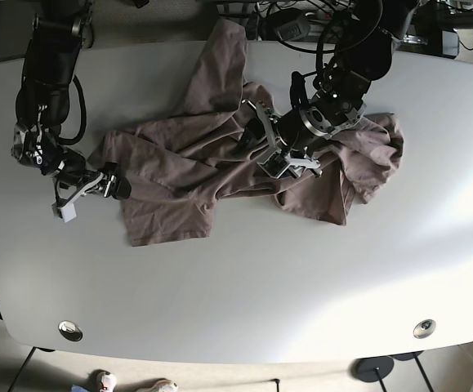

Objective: Fold the T-shirt properly
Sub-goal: 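Grasp shirt edges with both grippers and spread the shirt apart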

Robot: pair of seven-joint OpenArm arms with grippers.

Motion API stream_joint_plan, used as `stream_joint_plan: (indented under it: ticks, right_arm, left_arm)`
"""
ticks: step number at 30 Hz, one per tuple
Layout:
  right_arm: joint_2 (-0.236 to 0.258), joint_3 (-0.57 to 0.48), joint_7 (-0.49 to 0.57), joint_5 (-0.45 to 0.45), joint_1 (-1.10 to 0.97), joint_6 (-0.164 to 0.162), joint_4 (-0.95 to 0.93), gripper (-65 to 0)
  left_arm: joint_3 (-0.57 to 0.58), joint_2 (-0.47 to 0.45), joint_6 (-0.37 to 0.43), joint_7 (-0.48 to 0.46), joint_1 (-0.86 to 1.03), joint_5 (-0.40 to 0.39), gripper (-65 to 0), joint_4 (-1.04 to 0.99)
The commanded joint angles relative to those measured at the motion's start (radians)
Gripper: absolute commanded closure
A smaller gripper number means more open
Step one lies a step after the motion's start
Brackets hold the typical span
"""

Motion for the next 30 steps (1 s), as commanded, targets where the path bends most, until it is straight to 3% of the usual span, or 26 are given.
stream_joint_plan:
  ticks: [1, 4, 9, 10, 12, 15, 19, 24, 28, 30]
  right_arm:
    - [0.017, -0.001, 0.032, 0.016, 0.030, 0.007, 0.000, -50.3]
    - [0.016, -0.003, 0.032, 0.020, 0.031, 0.007, -0.033, -50.3]
    - [-0.035, -0.079, 0.035, 0.025, 0.034, 0.007, -0.033, -50.1]
    - [-0.064, -0.076, 0.035, 0.017, 0.042, 0.007, -0.033, -50.1]
    - [-0.078, -0.075, 0.044, 0.016, 0.046, 0.007, -0.035, -48.4]
    - [-0.081, -0.078, 0.097, 0.016, 0.046, 0.002, -0.036, -32.5]
    - [-0.079, -0.076, 0.121, 0.016, 0.048, -0.001, -0.036, -2.2]
    - [-0.072, -0.076, 0.121, 0.016, 0.063, -0.001, -0.035, -2.2]
    - [-0.073, -0.075, 0.121, 0.016, 0.066, -0.001, -0.035, -2.2]
    - [-0.076, -0.078, 0.121, 0.016, 0.066, -0.001, -0.032, -2.2]
  left_arm:
    - [-0.045, -0.001, 0.001, -0.027, -0.013, -0.009, -30.7, 0.030]
    - [-0.120, 0.014, -0.002, -0.027, -0.013, -0.010, -30.7, 0.030]
    - [-0.272, 0.014, -0.002, -0.027, -0.035, -0.010, -30.7, 0.030]
    - [-0.316, 0.014, -0.002, -0.027, -0.041, -0.010, -30.7, 0.027]
    - [-0.385, 0.014, -0.002, -0.027, -0.041, -0.010, -30.8, 0.024]
    - [-0.465, 0.014, -0.004, -0.027, -0.041, -0.009, -31.0, 0.004]
    - [-0.588, 0.014, -0.004, -0.001, -0.046, -0.018, -31.1, -0.068]
    - [-0.774, 0.013, -0.004, 0.192, -0.132, -0.273, -31.5, -0.216]
    - [-0.783, 0.011, 0.000, 0.223, -0.241, -0.300, -43.6, -0.367]
    - [-0.755, 0.013, -0.004, 0.223, -0.287, -0.300, -46.2, -0.440]
